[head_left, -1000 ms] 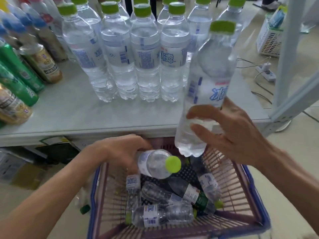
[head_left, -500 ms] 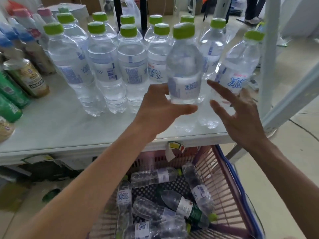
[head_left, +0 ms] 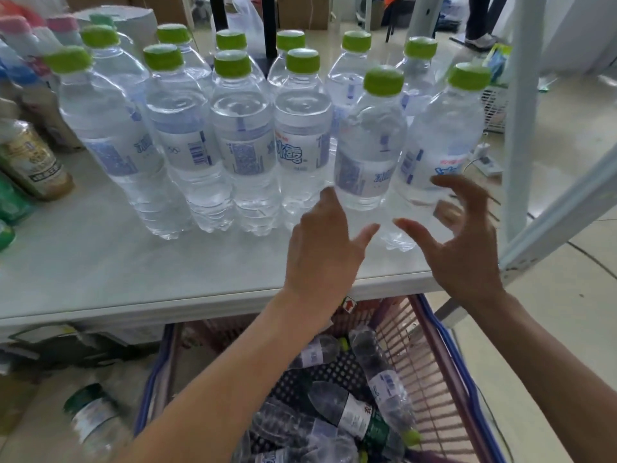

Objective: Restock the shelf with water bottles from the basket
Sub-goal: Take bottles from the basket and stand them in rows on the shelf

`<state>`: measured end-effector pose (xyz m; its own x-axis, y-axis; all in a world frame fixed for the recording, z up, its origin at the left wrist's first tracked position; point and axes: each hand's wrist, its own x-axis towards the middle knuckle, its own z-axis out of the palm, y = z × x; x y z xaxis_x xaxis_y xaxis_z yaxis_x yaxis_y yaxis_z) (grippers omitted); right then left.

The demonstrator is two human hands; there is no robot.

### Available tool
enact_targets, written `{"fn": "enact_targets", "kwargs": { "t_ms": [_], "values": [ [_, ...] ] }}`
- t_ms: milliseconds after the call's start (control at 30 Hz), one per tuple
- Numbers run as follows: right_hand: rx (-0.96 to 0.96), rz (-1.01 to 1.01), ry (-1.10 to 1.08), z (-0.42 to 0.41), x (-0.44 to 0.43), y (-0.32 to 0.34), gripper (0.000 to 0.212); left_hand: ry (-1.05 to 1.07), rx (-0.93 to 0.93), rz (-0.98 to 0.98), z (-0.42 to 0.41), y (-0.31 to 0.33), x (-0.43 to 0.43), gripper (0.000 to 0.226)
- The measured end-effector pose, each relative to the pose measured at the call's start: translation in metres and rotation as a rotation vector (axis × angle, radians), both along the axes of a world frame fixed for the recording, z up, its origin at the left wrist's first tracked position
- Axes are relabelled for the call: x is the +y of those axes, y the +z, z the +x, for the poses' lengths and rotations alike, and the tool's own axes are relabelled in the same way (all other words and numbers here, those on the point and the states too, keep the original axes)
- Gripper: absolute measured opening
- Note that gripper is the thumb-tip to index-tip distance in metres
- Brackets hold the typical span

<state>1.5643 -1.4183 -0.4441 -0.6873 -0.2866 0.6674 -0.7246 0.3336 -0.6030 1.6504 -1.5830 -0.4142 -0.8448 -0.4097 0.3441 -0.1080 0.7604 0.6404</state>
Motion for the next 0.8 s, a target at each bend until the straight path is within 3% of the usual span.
{"fn": "enact_targets", "kwargs": {
  "t_ms": [100, 200, 300, 433, 600, 800],
  "values": [
    [-0.292, -0.214, 0.045, -0.001, 0.001, -0.001, 0.085, 0.078, -0.002, -0.249, 0.002, -0.016, 0.005, 0.077],
    [-0.417, -0.175, 0.036, -0.011, 0.005, -0.003, 0.076, 0.120, 0.049, -0.290, 0.000, -0.023, 0.008, 0.079],
    [-0.409, -0.153, 0.009, -0.014, 0.003, -0.007, 0.071, 0.083, 0.076, -0.156, -0.002, -0.034, 0.008, 0.080],
    [-0.361, -0.053, -0.063, -0.017, 0.000, -0.011, 0.072, 0.055, 0.098, -0.074, -0.007, -0.048, 0.004, 0.048],
    [-0.250, 0.060, -0.166, -0.020, -0.005, -0.011, 0.075, 0.054, 0.034, -0.165, -0.013, -0.051, 0.004, 0.037],
    [-0.302, 0.077, -0.197, -0.022, -0.006, -0.011, 0.061, 0.003, -0.011, -0.144, -0.016, -0.052, 0.001, 0.032]
  ]
}}
